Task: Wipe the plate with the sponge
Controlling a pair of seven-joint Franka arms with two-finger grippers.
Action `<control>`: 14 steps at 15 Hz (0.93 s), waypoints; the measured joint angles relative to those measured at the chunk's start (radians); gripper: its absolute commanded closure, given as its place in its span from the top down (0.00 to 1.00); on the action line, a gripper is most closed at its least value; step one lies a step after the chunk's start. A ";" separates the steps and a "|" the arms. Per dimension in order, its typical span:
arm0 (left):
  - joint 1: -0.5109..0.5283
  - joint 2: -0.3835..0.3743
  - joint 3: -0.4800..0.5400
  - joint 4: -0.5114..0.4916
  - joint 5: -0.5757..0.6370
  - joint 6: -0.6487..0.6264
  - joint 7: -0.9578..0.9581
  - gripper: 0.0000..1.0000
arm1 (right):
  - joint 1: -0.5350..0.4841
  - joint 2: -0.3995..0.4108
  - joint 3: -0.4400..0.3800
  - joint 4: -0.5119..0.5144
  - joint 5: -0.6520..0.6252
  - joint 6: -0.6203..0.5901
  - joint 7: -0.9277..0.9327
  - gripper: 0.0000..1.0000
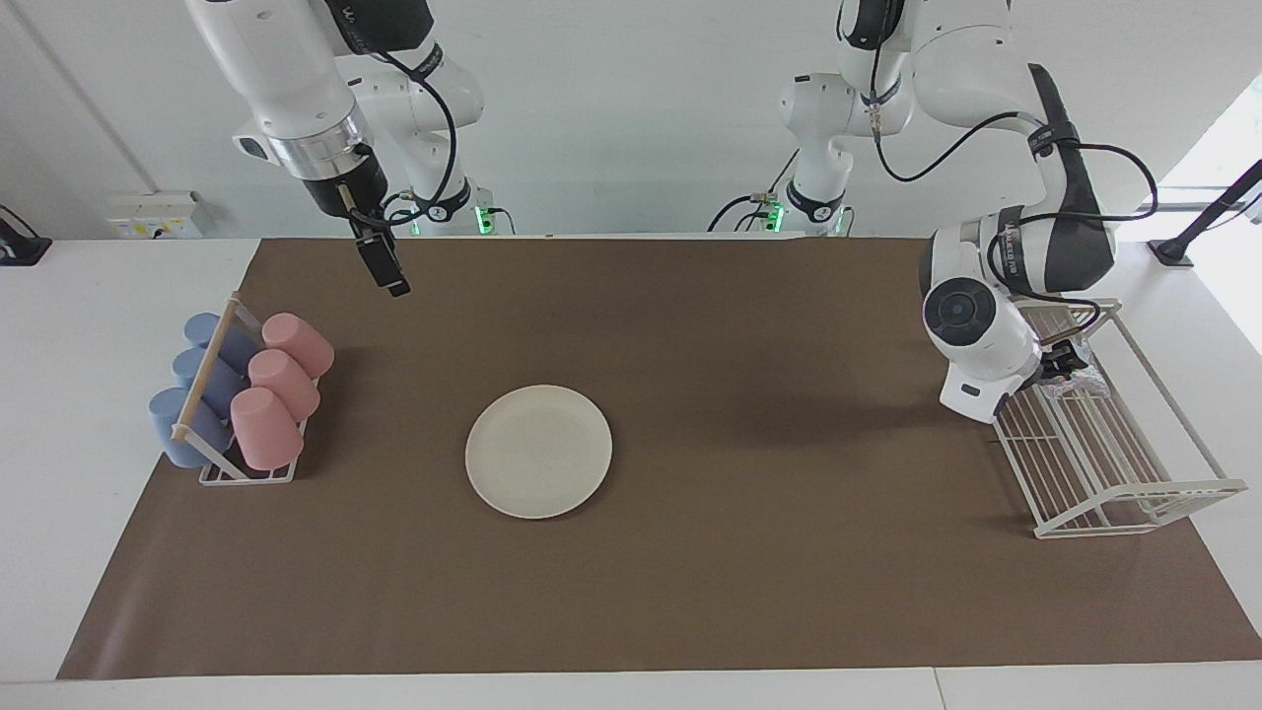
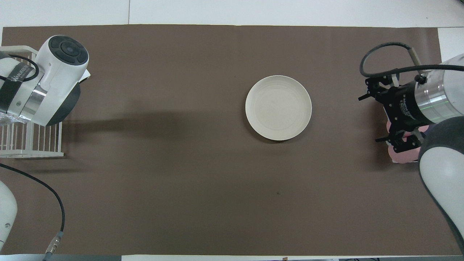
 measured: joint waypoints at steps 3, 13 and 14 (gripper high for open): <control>-0.002 0.003 0.002 0.016 0.034 -0.046 -0.001 0.98 | 0.050 -0.002 0.001 0.000 0.006 0.000 0.163 1.00; -0.003 0.003 0.004 0.026 0.038 -0.075 -0.049 0.03 | 0.254 -0.008 0.007 0.004 0.007 0.028 0.428 1.00; -0.003 0.003 0.005 0.026 0.038 -0.075 -0.049 0.00 | 0.262 -0.009 0.007 0.004 0.007 0.028 0.438 1.00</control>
